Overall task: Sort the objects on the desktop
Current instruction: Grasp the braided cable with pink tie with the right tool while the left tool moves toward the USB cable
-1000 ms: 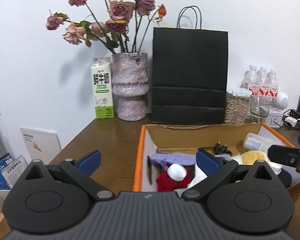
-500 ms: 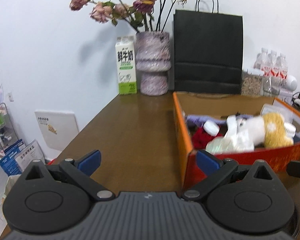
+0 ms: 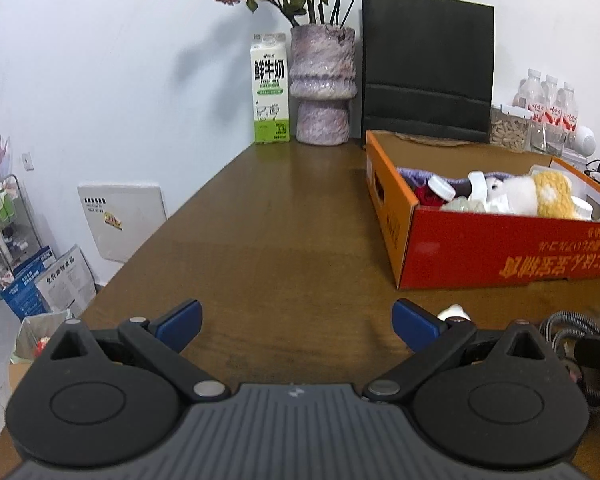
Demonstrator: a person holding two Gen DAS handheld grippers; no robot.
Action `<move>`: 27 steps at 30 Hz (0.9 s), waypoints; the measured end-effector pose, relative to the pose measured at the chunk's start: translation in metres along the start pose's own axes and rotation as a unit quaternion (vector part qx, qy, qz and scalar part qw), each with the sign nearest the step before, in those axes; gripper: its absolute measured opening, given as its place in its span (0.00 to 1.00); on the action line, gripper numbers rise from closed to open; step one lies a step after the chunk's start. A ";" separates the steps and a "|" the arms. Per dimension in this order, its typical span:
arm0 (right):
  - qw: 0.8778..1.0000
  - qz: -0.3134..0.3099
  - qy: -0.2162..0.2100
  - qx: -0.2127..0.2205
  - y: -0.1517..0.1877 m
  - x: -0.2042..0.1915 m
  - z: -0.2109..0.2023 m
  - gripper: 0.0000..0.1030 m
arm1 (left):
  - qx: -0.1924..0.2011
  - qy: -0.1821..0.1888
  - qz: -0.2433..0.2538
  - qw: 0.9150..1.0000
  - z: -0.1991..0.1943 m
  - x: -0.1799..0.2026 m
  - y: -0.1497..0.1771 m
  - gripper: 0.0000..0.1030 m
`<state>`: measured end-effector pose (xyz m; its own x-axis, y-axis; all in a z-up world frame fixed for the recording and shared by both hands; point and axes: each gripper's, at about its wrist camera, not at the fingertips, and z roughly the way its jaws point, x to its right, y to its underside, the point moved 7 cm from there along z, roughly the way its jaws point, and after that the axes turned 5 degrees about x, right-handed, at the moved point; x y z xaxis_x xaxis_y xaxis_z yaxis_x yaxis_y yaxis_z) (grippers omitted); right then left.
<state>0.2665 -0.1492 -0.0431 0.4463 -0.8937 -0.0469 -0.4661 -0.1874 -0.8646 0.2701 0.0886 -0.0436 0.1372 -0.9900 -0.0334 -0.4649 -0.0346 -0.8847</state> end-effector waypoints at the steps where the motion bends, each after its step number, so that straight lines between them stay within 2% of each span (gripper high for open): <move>1: 1.000 0.000 -0.001 -0.001 0.001 -0.002 -0.001 1.00 | -0.003 0.001 -0.001 1.000 0.000 -0.001 0.002 1.00; 16: 1.000 -0.004 -0.012 -0.022 0.013 -0.014 0.001 1.00 | -0.027 0.021 0.000 0.999 -0.004 -0.001 0.021 1.00; 22: 0.999 -0.006 -0.014 -0.031 0.014 -0.019 0.009 1.00 | -0.059 0.031 -0.009 0.998 0.005 -0.002 0.027 1.00; 27: 0.999 -0.007 -0.002 -0.042 0.015 -0.023 0.021 1.00 | -0.057 0.033 -0.017 0.998 0.005 -0.004 0.026 1.00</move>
<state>0.2655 -0.1231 -0.0651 0.4570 -0.8887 -0.0374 -0.5219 -0.2339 -0.8203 0.2615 0.0919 -0.0692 0.0981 -0.9947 0.0297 -0.5575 -0.0796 -0.8263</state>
